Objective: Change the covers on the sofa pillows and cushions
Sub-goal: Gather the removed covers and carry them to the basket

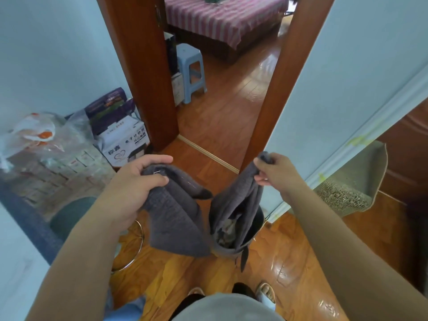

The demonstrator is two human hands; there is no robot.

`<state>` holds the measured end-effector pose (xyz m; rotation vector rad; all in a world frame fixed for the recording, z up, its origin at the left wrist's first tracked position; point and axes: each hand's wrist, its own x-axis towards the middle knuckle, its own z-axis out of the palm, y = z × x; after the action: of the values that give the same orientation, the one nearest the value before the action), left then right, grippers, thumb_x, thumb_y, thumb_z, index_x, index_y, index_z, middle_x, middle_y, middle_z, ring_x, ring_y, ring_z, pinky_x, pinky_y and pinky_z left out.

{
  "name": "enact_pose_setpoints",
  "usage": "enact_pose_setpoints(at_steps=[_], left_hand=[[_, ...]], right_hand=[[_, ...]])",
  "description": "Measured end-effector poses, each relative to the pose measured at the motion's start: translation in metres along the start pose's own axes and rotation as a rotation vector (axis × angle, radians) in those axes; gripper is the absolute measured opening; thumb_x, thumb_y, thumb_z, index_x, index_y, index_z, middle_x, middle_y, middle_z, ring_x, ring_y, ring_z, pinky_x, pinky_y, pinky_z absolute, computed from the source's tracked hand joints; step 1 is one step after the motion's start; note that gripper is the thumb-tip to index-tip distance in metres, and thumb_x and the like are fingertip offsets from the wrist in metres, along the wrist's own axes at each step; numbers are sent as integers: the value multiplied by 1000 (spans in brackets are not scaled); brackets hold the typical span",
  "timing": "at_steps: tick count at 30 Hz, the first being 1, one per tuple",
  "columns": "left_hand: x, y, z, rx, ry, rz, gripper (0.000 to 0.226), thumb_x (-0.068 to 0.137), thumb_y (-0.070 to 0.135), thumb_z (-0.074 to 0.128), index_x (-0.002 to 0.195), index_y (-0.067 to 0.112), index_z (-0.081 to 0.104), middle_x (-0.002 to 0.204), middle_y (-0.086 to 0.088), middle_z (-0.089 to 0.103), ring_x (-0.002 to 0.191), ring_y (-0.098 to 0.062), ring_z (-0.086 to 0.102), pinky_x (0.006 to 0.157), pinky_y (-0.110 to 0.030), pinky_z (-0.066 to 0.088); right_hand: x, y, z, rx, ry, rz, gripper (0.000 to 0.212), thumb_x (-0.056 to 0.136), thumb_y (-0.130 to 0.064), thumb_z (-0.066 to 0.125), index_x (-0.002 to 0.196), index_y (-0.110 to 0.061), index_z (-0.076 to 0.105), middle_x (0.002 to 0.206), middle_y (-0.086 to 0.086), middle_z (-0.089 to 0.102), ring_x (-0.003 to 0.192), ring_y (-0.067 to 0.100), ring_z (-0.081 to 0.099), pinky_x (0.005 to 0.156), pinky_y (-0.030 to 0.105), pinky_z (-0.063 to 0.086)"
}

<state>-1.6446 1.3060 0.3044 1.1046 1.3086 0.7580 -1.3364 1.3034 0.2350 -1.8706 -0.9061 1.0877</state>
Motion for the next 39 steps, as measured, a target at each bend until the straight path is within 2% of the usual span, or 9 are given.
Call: enact_pose_setpoints(at_steps=[6,9,13,15,17,19,22,29,39], left_hand=[[-8,2,-10,47,-1,57,41,90,-3,64,104,33,77,106,-6,71,97,-22,67,81,-38,52],[-7,0,-4,64,11,46,40,90,-3,64,104,33,77,104,-4,71,95,-19,67,79,-36,52],[1,-8,20,93,-43,19,36,90,2,67,100,35,77,107,0,71,101,-20,69,88,-43,57],[5,-8,38,181,-124,51,29,89,8,70,96,35,77,103,2,73,100,-19,69,96,-47,56],[9,-3,59,281,-234,117,25,89,10,72,95,34,76,99,8,73,99,-11,69,96,-43,57],[15,7,79,348,-310,221,24,92,13,71,103,33,74,103,13,72,102,-4,67,95,-35,57],[22,17,97,303,-283,319,28,96,24,66,123,33,67,113,14,72,110,-2,65,99,-32,55],[30,-17,91,285,-175,131,24,101,30,58,122,39,65,116,18,69,109,-2,64,103,-36,51],[51,-79,71,298,-98,-167,17,100,19,58,106,30,70,99,9,74,86,-5,73,85,-27,58]], right_hand=[[48,64,22,5,-19,290,10,100,-16,56,105,-8,53,72,7,52,58,18,54,57,26,53],[49,84,27,-269,-87,343,16,96,-9,54,110,-4,59,77,8,56,68,24,57,75,40,55],[-7,52,34,-75,-318,205,43,97,-14,61,139,-18,50,106,6,66,80,23,70,79,31,59],[-53,24,34,-73,-636,-29,65,93,-19,71,147,-35,38,132,-5,56,92,12,71,81,25,58],[-81,5,34,-109,-723,-295,79,88,-11,75,147,-41,31,134,-9,47,95,8,67,77,22,56],[-82,-10,34,-117,-536,-428,64,89,-3,70,139,-31,42,120,-2,56,90,10,67,74,24,57],[-62,-15,20,-137,-243,-378,31,96,1,58,111,-26,60,90,-4,68,74,13,70,70,27,60],[-19,13,5,70,-142,-144,17,100,-4,53,116,-7,59,104,15,70,85,25,75,83,37,61],[77,95,20,143,125,202,12,89,0,51,93,-10,56,77,9,54,66,24,61,73,38,56]])
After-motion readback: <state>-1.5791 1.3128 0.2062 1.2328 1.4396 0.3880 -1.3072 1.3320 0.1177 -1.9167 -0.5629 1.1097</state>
